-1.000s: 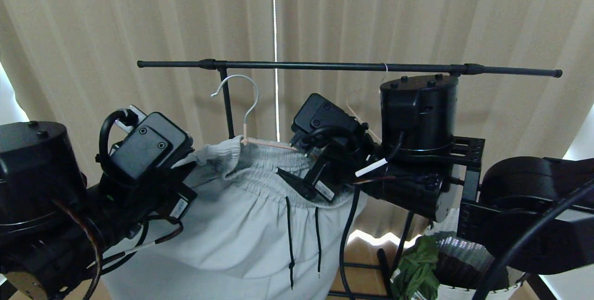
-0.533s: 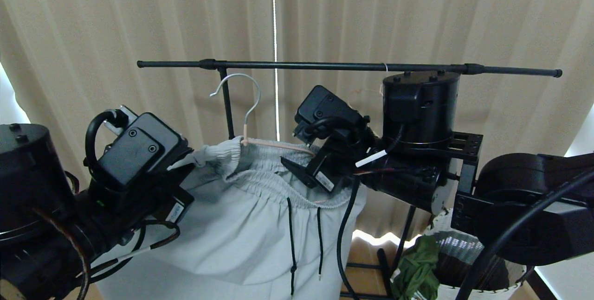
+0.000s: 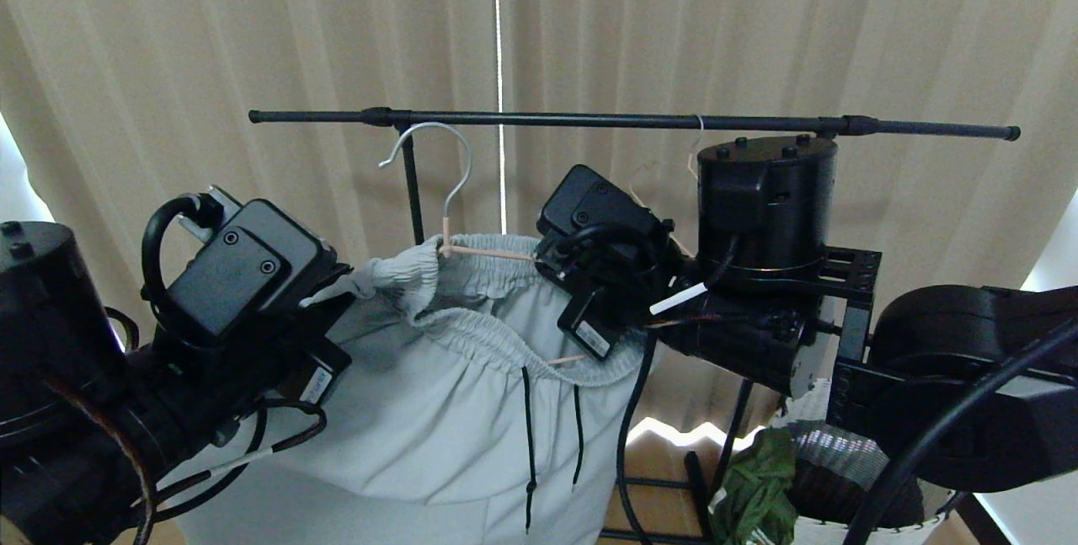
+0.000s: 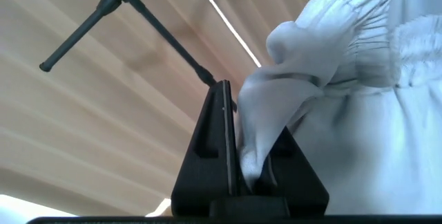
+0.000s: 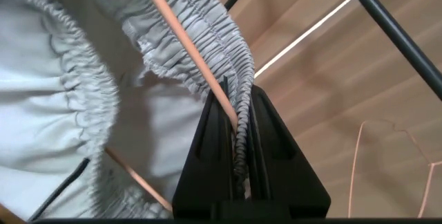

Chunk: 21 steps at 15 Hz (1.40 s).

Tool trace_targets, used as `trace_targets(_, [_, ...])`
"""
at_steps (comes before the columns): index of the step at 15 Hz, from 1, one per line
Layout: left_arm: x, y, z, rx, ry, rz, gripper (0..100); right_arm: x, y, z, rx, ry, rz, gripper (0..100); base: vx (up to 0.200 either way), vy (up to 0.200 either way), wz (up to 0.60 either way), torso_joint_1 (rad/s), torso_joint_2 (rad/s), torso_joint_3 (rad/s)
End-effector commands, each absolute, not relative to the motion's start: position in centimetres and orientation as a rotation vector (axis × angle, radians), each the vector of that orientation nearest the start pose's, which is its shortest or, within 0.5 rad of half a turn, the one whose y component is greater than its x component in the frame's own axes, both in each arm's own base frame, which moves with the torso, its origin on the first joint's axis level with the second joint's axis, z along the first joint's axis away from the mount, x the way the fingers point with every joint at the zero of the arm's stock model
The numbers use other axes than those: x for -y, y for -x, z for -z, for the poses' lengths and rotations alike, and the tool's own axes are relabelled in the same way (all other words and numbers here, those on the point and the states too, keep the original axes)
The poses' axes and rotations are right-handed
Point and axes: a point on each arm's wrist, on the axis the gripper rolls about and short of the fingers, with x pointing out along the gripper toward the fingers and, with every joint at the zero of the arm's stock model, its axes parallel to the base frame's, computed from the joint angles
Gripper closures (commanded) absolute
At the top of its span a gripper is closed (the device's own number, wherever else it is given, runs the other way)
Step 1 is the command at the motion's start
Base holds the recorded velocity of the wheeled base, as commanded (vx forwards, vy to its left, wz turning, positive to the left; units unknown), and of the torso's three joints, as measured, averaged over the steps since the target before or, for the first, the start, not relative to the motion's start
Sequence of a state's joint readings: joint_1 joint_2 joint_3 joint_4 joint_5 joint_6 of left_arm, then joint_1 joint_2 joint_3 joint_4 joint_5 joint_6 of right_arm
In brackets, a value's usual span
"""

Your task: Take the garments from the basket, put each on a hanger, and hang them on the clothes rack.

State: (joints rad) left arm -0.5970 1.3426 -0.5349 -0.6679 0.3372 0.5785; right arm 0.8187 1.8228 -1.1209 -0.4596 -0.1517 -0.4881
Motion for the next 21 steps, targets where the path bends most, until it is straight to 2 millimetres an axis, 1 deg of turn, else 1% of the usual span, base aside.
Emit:
trace_targets(1, [11.1, -17.6, -20.2, -0.054, -0.641, 0.288, 100, -25.0, -24.5, -21.5, -0.047, 0.577, -0.688, 100, 0.000, 0.000, 0.00, 0.000, 0.00, 0.000])
trace_targets(5, [11.2, -17.7, -20.2, -0.056, -0.631, 0.290, 100, -24.1, -24.3, -21.8, -0.049, 0.574, -0.674, 100, 0.000, 0.000, 0.00, 0.000, 0.00, 0.000])
trace_targets(6, [11.2, -17.7, -20.2, -0.056, -0.631, 0.290, 0, -24.0, -24.3, -21.8, -0.049, 0.574, -0.674, 100, 0.000, 0.000, 0.00, 0.000, 0.00, 0.000])
trace_targets(8, [11.3, -17.6, -20.3, -0.041, -0.597, 0.357, 0, -22.9, -24.1, -22.1, -0.051, 0.572, -0.651, 100, 0.000, 0.000, 0.00, 0.000, 0.00, 0.000])
trace_targets(9, [11.3, -17.6, -20.4, -0.035, -0.588, 0.372, 0, -22.7, -24.1, -22.3, -0.048, 0.570, -0.643, 100, 0.000, 0.000, 0.00, 0.000, 0.00, 0.000])
trace_targets(10, [11.5, -17.5, -20.4, -0.019, -0.535, 0.468, 0, -21.8, -24.1, -22.4, -0.055, 0.572, -0.606, 100, 0.000, 0.000, 0.00, 0.000, 0.00, 0.000])
trace_targets(11, [11.6, -17.5, -20.6, -0.011, -0.507, 0.501, 0, -21.3, -24.1, -22.6, -0.058, 0.569, -0.587, 100, 0.000, 0.000, 0.00, 0.000, 0.00, 0.000])
trace_targets(14, [11.7, -17.6, -20.9, -0.001, -0.456, 0.511, 0, -19.3, -23.8, -22.7, -0.072, 0.571, -0.538, 100, 0.000, 0.000, 0.00, 0.000, 0.00, 0.000])
trace_targets(16, [11.1, -17.0, -20.2, 0.007, -0.427, 0.503, 0, -17.1, -23.8, -23.2, -0.082, 0.564, -0.478, 100, 0.000, 0.000, 0.00, 0.000, 0.00, 0.000])
trace_targets(17, [11.0, -16.8, -20.1, 0.009, -0.419, 0.502, 0, -16.7, -23.8, -23.3, -0.084, 0.562, -0.466, 100, 0.000, 0.000, 0.00, 0.000, 0.00, 0.000])
trace_targets(18, [10.8, -16.5, -19.3, 0.000, -0.416, 0.502, 0, -15.3, -23.8, -23.7, -0.082, 0.555, -0.426, 100, 0.000, 0.000, 0.00, 0.000, 0.00, 0.000])
trace_targets(19, [10.5, -16.4, -18.8, -0.014, -0.415, 0.497, 0, -14.5, -23.6, -24.0, -0.078, 0.550, -0.399, 100, 0.000, 0.000, 0.00, 0.000, 0.00, 0.000])
trace_targets(21, [9.1, -16.2, -16.6, -0.090, -0.408, 0.449, 0, -13.1, -22.8, -24.8, -0.057, 0.537, -0.367, 100, 0.000, 0.000, 0.00, 0.000, 0.00, 0.000])
